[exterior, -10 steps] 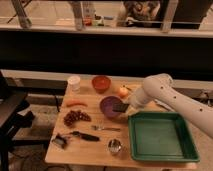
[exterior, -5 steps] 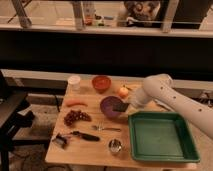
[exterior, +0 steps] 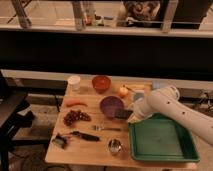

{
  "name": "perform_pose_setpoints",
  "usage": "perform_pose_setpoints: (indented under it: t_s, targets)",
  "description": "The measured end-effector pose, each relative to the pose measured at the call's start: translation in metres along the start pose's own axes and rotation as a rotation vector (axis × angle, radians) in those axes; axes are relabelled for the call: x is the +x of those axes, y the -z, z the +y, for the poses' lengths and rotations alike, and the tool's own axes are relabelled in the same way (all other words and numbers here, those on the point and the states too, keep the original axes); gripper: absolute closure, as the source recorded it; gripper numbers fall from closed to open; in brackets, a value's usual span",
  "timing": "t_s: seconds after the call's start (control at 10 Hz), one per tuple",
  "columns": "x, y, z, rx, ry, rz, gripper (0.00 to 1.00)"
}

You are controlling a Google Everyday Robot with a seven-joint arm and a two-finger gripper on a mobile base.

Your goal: Place eraser in plastic cup

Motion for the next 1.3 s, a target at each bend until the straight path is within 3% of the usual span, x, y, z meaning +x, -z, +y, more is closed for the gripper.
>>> perform_pose_setpoints:
  t_s: [0.5,1.3]
  targets:
    - [0.012,-0.023,-0.044,0.017,-0.021,0.013,1.0]
    - [0.026,-0.019,-0.094,0.067,-0.034,0.062,1.0]
